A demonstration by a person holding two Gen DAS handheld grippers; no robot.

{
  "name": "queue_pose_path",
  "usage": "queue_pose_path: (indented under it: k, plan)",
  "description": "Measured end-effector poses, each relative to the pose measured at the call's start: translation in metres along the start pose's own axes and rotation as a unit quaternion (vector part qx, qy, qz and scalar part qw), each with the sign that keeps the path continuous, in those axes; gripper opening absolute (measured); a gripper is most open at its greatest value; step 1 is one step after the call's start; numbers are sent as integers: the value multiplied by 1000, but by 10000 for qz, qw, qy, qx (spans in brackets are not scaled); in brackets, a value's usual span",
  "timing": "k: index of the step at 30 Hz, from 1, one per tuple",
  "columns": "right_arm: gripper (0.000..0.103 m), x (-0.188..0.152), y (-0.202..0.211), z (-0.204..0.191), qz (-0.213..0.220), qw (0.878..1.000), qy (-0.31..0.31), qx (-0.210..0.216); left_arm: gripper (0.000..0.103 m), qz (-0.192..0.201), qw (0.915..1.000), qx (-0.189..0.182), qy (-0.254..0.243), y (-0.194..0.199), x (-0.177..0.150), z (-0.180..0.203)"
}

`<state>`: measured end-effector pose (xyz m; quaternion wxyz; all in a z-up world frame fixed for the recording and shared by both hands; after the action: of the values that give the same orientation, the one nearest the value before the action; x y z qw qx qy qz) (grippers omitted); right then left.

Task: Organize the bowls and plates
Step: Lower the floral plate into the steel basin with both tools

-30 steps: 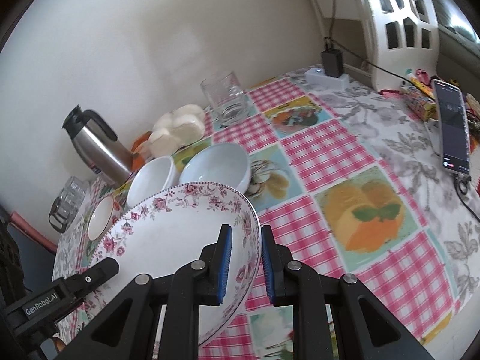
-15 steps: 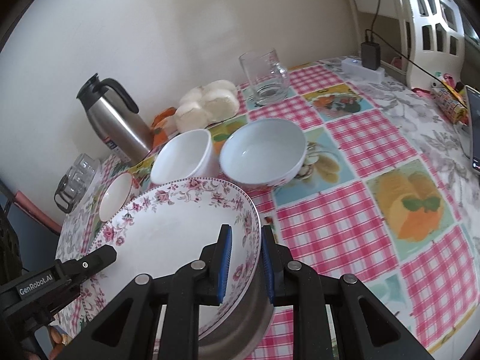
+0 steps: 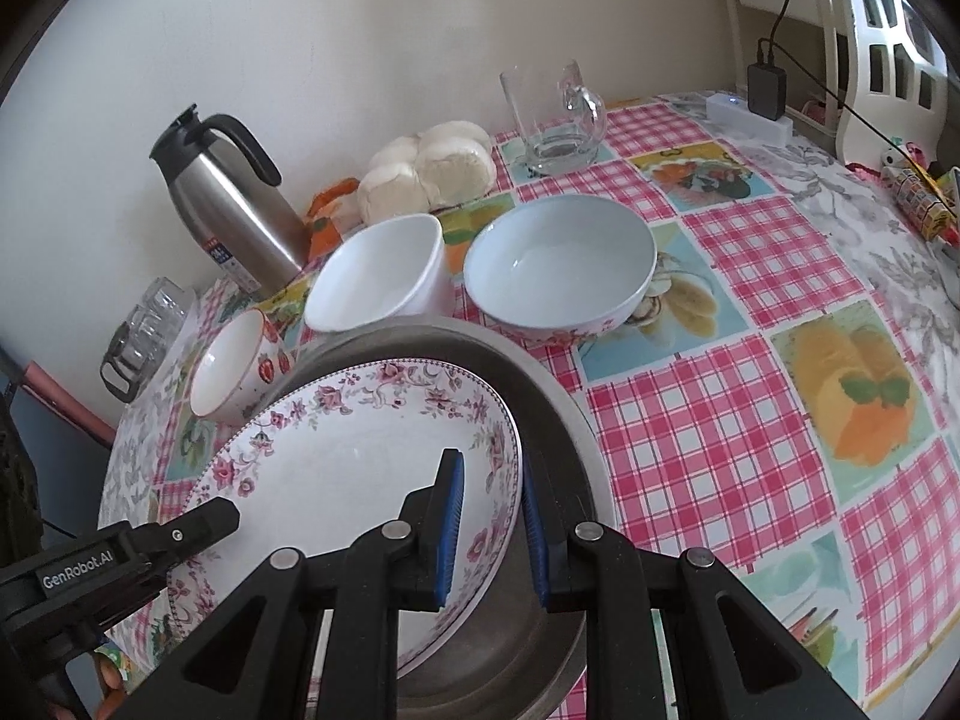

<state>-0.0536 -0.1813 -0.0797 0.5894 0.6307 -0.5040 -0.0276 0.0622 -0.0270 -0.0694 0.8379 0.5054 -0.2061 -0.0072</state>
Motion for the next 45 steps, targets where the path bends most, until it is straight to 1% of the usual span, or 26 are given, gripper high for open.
queue_pose_path:
  k: [9, 19, 29, 31, 34, 41, 45]
  plan:
    - [21, -8, -13, 6, -255, 9996, 22, -120, 21, -336, 9993, 168, 61, -12, -12, -5]
    - [23, -10, -17, 3, -320, 9991, 206, -192, 23, -649, 9974, 259, 193, -24, -24, -10]
    - [24, -12, -19, 3, -360, 9982, 387, -277, 24, -658, 9970, 258, 307, -30, -24, -11]
    - [22, -12, -19, 3, -365, 9981, 401, -304, 24, -618, 9968, 381, 347, -28, -23, -17]
    - [22, -14, -20, 3, -397, 9979, 423, -297, 24, -603, 9966, 294, 478, -28, -21, -22]
    - [22, -16, -23, 2, -466, 9972, 492, -312, 24, -338, 9975, 390, 478, -19, -11, -27]
    - [22, -18, -25, 1, -500, 9969, 527, -318, 24, -300, 9974, 496, 436, -18, -9, -30]
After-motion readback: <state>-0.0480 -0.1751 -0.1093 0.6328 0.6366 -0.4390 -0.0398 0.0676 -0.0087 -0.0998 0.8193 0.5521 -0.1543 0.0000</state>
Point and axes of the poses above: each gripper's, at about its wrist camera, not at the fingertips, and y roughly against the way its jaws point, z to its right, x to its top, the point moved 8 cm from there along -y, roughly the way its jaws point, and after that the axes turned 3 degrees about z, right-handed, at the moved point
